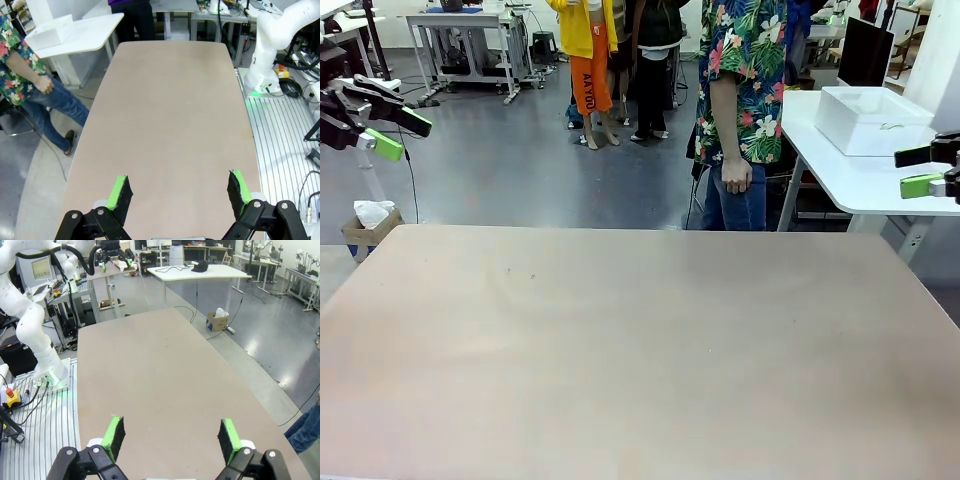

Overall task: Stack the cups and store them in the basket.
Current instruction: Place the stack of Reusable plastic cups into the Pantry Basket.

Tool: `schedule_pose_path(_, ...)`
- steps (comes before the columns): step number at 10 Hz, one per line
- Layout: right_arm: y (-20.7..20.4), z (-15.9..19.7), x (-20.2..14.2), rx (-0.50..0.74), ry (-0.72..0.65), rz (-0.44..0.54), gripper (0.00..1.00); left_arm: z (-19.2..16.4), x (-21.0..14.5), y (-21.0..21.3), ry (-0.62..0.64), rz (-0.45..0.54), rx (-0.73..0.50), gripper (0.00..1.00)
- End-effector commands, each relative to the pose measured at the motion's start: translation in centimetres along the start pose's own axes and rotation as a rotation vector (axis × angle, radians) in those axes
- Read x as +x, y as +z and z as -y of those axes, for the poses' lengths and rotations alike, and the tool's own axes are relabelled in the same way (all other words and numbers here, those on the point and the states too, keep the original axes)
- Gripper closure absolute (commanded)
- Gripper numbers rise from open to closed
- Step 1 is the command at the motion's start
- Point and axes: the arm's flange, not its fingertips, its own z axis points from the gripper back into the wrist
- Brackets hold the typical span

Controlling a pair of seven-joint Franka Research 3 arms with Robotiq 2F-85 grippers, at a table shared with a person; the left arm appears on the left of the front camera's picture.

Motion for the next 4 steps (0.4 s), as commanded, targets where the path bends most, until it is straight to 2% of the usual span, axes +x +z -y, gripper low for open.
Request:
schedule_pose_path(1, -0.19, 0.18, 0.24, -0.003, 0.018, 0.024, 0.00, 0.22, 0.33, 0.05, 0.011, -0.009, 0.007, 0.00)
schedule_pose_path(4, -0.19, 0.18, 0.24, -0.003, 0.018, 0.024, 0.00, 0.22, 0.33, 0.05, 0.011, -0.009, 0.007, 0.00)
